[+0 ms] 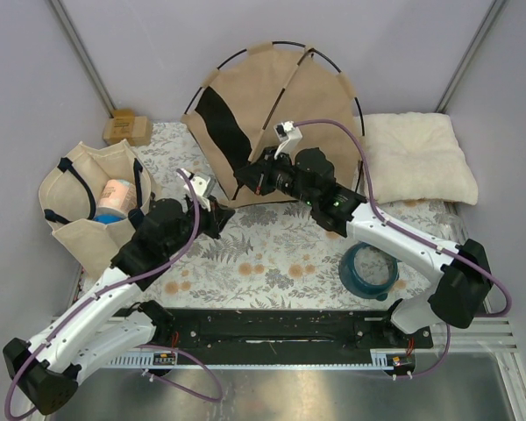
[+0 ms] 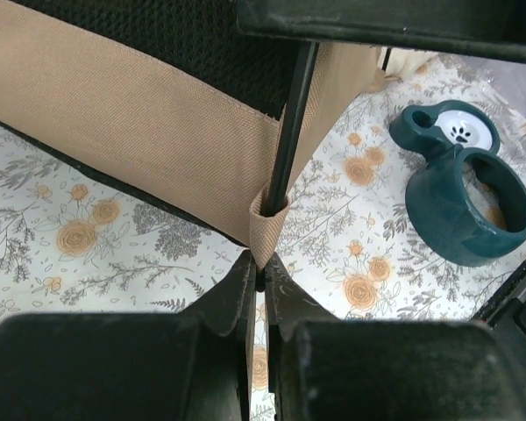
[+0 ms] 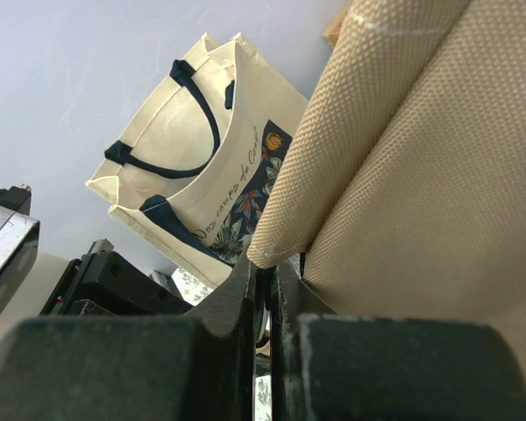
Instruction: Set up the pet tent
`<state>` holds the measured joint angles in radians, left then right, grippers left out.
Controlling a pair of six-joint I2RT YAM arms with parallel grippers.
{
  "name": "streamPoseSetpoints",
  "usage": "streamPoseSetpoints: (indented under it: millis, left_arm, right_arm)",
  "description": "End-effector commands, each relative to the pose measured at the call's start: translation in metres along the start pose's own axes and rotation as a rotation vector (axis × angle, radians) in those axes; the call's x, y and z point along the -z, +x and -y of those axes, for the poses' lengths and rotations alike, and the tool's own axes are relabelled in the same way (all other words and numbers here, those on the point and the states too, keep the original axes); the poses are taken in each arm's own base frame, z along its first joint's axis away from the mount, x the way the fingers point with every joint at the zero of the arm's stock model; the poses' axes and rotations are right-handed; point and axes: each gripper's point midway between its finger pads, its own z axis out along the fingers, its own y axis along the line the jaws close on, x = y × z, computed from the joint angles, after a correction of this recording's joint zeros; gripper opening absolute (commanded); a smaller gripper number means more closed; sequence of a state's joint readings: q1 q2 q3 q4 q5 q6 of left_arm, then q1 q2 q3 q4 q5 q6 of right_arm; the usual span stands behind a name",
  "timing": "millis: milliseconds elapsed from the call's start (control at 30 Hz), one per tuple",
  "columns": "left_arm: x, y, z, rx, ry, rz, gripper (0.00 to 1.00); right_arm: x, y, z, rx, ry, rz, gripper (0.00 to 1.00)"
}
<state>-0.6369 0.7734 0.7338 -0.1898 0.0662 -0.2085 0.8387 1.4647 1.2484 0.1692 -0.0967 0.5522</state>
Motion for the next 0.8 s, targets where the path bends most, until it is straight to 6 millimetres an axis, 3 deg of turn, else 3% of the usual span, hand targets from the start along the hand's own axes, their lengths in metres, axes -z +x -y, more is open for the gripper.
streamPoseSetpoints:
  millis: [0,100,200,267,367,500,567,633,700,767]
  left_arm:
    - [0.008,-0.052,0.019,-0.033,0.069,0.13,0.0]
    - [0.01,-0.054,0.022,-0.035,0.083,0.128,0.01]
    - [0.014,-0.06,0.022,-0.04,0.077,0.14,0.11]
    - [0.019,-0.066,0.021,-0.045,0.067,0.154,0.23]
    - [0.028,-0.08,0.018,-0.061,0.041,0.196,0.31]
    - [0.039,-0.098,0.011,-0.073,-0.011,0.26,0.47]
    - [0.04,-0.103,-0.003,-0.058,-0.091,0.284,0.55]
    - [0.038,-0.105,-0.012,-0.034,-0.147,0.293,0.59]
    - [0.034,-0.107,-0.015,-0.011,-0.164,0.297,0.65]
    - [0.028,-0.108,-0.014,0.005,-0.162,0.295,0.69]
  right_arm:
    - [0.001,0.005,0.023,0.118,0.089,0.015,0.0]
    - [0.001,0.011,0.037,0.152,0.148,-0.004,0.0]
    - [0.002,0.018,0.04,0.171,0.144,-0.029,0.0]
    - [0.003,0.025,0.038,0.185,0.124,-0.048,0.0]
    - [0.006,0.048,0.028,0.202,0.048,-0.137,0.0]
    - [0.011,0.082,0.029,0.2,0.015,-0.251,0.0]
    - [0.015,0.092,0.03,0.2,0.013,-0.29,0.14]
    - [0.022,0.1,0.035,0.189,0.037,-0.328,0.38]
    - [0.031,0.096,0.039,0.181,0.074,-0.32,0.61]
    - [0.042,0.084,0.041,0.19,0.111,-0.276,0.76]
